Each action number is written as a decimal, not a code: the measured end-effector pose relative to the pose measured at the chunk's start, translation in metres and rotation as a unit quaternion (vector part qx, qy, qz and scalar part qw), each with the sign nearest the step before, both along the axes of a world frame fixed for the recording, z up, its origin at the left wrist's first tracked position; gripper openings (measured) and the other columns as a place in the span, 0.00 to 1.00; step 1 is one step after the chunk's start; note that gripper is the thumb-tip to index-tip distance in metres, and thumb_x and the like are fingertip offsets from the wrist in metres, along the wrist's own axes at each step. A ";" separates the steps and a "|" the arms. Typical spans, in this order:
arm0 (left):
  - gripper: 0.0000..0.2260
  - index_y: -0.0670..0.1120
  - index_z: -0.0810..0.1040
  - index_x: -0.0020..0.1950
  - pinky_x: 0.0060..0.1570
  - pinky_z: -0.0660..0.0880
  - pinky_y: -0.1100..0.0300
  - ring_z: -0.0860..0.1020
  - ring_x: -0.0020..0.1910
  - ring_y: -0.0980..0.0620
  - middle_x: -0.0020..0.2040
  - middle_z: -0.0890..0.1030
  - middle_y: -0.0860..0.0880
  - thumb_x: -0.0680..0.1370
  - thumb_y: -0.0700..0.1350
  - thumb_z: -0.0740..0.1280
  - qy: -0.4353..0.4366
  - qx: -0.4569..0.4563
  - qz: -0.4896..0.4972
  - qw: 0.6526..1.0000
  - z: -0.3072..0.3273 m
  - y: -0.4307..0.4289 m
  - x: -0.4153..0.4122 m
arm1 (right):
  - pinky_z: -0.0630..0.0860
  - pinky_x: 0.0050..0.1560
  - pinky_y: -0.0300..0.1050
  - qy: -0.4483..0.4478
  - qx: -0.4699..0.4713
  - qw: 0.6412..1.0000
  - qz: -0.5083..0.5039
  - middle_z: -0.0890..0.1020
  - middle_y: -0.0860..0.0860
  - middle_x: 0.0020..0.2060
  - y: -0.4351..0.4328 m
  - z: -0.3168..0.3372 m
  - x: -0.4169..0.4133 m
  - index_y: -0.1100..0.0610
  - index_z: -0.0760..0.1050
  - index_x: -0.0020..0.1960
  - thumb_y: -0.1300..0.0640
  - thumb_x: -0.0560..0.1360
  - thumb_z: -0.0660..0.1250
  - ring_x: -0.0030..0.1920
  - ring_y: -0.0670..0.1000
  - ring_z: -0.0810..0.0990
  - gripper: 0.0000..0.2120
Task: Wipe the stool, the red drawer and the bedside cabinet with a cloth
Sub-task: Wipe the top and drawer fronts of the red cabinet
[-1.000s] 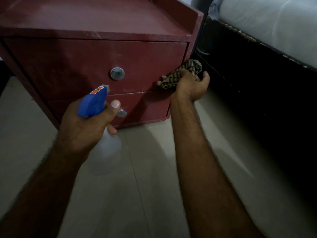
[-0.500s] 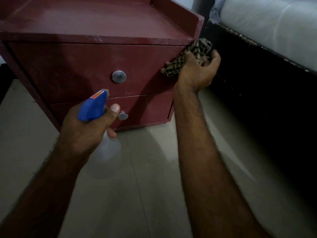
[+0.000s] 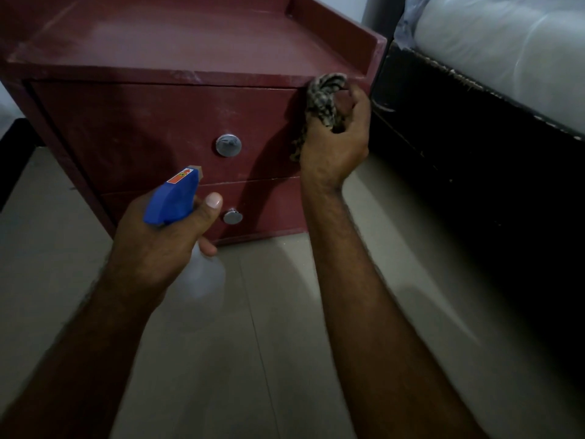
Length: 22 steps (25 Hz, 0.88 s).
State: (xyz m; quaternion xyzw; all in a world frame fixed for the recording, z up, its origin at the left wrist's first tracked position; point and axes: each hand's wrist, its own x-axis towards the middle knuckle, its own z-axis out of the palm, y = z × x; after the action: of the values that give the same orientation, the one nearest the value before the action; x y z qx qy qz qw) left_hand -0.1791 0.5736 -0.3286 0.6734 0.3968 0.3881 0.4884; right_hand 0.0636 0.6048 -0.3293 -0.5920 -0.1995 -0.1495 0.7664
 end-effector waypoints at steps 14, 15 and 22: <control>0.07 0.72 0.77 0.37 0.54 0.80 0.37 0.84 0.34 0.44 0.39 0.82 0.48 0.72 0.60 0.71 0.004 -0.007 0.007 1.000 0.005 0.002 -0.012 | 0.74 0.45 0.26 -0.093 -0.060 0.992 0.054 0.84 0.47 0.51 0.017 -0.002 -0.038 0.52 0.73 0.75 0.63 0.72 0.75 0.50 0.47 0.83 0.33; 0.07 0.72 0.77 0.37 0.54 0.80 0.36 0.84 0.34 0.44 0.39 0.82 0.47 0.73 0.60 0.71 0.001 -0.006 0.011 1.000 0.005 0.002 -0.012 | 0.76 0.47 0.30 -0.098 -0.057 0.992 0.055 0.85 0.46 0.52 0.016 -0.002 -0.035 0.53 0.73 0.75 0.63 0.72 0.75 0.50 0.48 0.83 0.33; 0.08 0.70 0.78 0.37 0.52 0.81 0.38 0.83 0.33 0.44 0.39 0.81 0.45 0.74 0.58 0.72 -0.010 0.003 0.020 1.000 0.011 0.005 -0.020 | 0.80 0.54 0.41 -0.008 -0.006 0.999 -0.045 0.87 0.45 0.48 0.013 -0.002 -0.010 0.56 0.77 0.72 0.62 0.69 0.76 0.48 0.49 0.85 0.31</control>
State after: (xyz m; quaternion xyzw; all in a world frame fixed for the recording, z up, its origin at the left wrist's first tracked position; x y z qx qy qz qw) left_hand -0.1994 0.5787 -0.3173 0.6634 0.4039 0.4053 0.4822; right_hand 0.0532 0.6178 -0.3318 -0.6040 -0.1798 -0.1878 0.7534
